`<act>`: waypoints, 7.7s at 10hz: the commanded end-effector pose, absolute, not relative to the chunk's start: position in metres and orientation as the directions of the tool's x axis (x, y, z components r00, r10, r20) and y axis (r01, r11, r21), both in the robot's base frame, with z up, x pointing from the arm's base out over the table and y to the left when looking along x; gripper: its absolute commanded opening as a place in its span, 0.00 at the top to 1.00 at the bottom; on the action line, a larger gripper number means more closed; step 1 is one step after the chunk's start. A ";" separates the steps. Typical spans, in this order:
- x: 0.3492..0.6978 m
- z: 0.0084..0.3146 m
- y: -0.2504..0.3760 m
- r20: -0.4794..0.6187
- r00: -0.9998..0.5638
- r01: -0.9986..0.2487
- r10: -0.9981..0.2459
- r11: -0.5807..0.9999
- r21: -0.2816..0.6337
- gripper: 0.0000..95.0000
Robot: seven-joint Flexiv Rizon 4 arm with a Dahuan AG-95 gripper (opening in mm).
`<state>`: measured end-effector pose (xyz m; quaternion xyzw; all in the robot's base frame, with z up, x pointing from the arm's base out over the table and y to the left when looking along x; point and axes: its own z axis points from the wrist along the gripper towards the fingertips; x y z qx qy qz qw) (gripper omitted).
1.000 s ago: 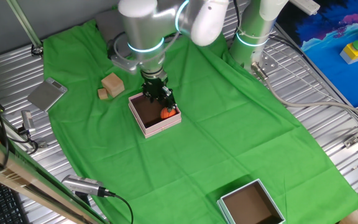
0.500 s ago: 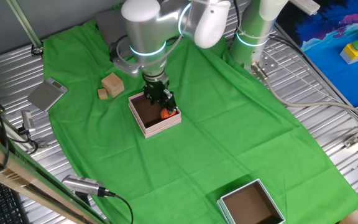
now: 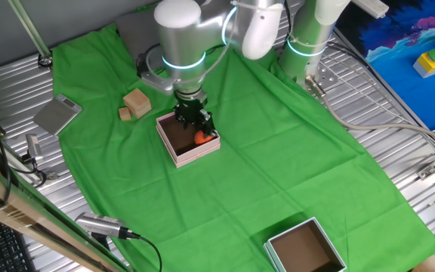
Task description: Take everything out of the gift box
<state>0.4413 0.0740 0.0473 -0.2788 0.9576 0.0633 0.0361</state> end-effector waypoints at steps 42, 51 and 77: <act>0.444 0.072 0.075 -0.007 -0.898 -0.440 -0.441 0.895 0.070 1.00; 0.513 0.127 0.038 0.055 -0.835 -0.540 -0.547 0.835 0.104 1.00; 0.564 0.107 -0.112 0.101 -0.776 -0.610 -0.622 0.782 0.127 1.00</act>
